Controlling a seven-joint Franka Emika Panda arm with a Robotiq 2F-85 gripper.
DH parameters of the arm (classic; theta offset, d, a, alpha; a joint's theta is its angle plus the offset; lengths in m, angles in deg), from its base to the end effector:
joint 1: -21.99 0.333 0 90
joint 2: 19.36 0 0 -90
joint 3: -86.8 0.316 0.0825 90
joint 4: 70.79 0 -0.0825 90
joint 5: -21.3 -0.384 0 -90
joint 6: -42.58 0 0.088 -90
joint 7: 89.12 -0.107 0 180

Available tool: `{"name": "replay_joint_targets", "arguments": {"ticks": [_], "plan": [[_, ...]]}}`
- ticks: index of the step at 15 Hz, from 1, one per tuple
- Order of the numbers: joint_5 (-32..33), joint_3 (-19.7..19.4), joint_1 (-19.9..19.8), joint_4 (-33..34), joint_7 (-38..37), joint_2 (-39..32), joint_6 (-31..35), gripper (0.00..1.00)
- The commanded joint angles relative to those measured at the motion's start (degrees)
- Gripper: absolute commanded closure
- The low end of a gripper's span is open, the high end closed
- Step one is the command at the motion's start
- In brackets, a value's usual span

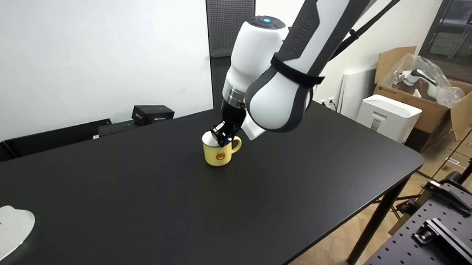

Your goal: Place the marker on the table

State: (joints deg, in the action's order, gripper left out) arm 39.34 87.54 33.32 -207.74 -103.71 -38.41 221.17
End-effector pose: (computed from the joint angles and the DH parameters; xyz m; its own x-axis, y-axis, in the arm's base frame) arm 0.5139 0.1370 0.2210 0.8889 0.2492 0.3844 0.2594 -0.9654 0.0260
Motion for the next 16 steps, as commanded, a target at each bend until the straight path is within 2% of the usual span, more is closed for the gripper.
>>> {"name": "replay_joint_targets", "arguments": {"ticks": [1,2,4,9,16], "plan": [[-0.32,-1.50,1.43,1.51,-1.73,-0.94,1.20,0.95],[-0.51,-1.50,1.46,1.49,-1.72,-0.82,1.25,0.99],[-0.91,-1.39,1.34,1.24,-1.76,-0.25,0.92,0.95],[-3.10,0.62,0.12,-0.41,-1.07,3.44,-0.48,0.95],[-5.73,4.71,-0.28,-4.88,0.40,16.04,-2.05,0.95]]}}
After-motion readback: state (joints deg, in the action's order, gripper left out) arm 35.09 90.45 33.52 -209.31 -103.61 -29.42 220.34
